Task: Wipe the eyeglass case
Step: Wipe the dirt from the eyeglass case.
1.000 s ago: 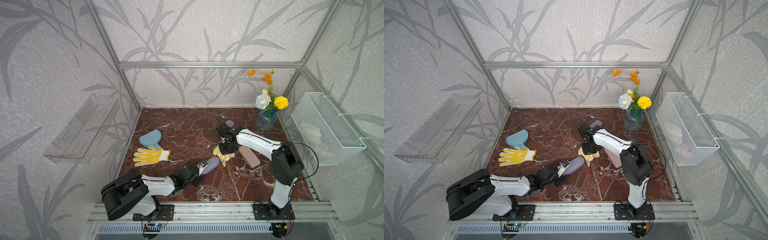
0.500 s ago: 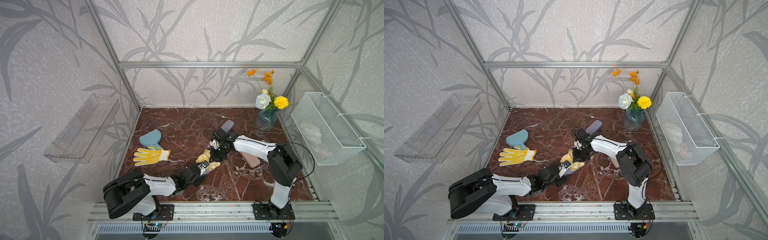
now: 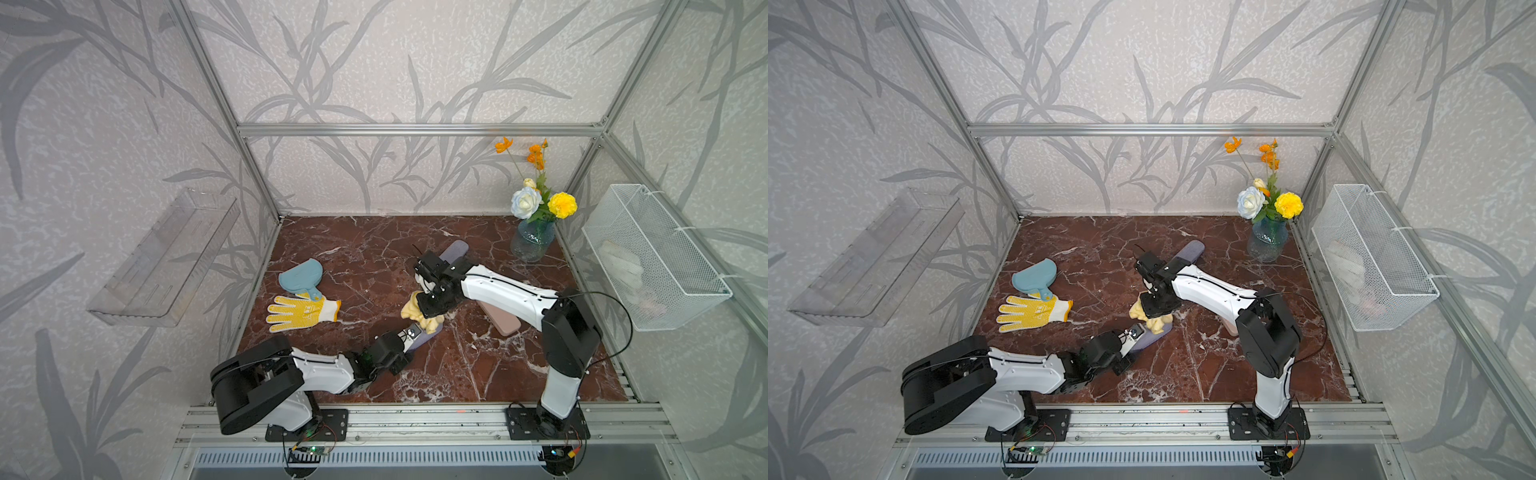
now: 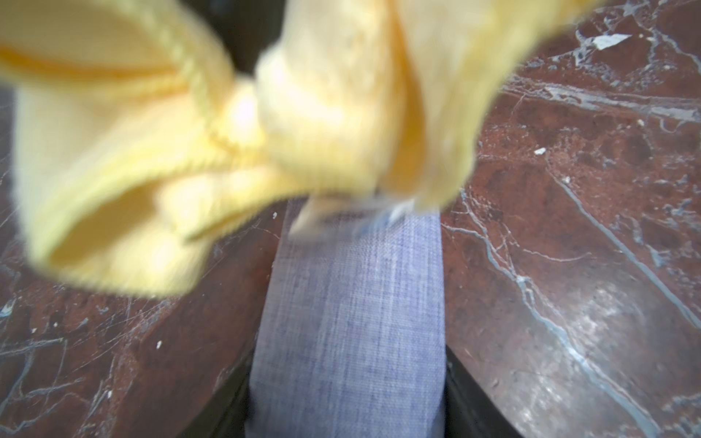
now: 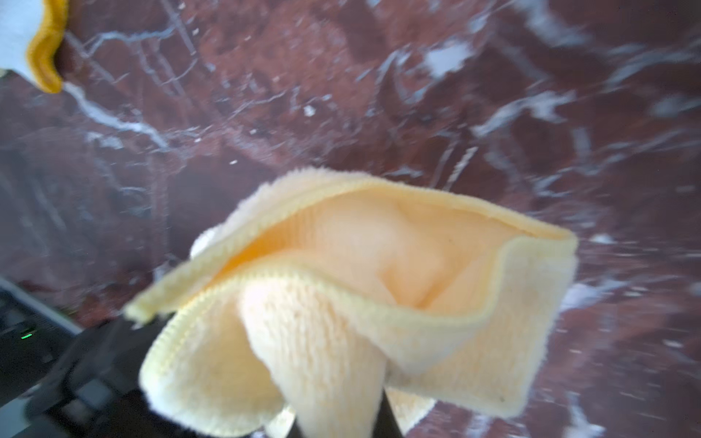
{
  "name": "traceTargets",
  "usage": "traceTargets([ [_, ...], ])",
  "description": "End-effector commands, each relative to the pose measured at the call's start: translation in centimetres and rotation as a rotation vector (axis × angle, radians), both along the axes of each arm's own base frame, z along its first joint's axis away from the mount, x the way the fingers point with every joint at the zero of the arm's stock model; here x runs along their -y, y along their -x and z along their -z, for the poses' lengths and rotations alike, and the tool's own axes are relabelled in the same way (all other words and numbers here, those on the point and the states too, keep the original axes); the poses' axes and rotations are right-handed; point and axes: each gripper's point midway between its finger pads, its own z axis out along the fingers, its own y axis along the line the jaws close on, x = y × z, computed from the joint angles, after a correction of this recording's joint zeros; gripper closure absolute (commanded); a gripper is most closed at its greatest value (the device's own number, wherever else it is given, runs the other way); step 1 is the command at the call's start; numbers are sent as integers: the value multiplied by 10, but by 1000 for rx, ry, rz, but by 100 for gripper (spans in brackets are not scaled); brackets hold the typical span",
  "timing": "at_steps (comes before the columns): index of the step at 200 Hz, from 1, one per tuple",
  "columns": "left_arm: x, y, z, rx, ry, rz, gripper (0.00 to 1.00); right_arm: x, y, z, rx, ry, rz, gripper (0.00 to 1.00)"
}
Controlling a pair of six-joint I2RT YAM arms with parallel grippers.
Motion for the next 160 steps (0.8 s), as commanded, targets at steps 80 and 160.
traceTargets([
  [80, 8, -7, -7, 33, 5, -6, 82, 136, -47, 13, 90, 377, 128, 100],
  [160, 6, -8, -10, 41, 15, -20, 82, -4, 23, -5, -154, -167, 122, 100],
])
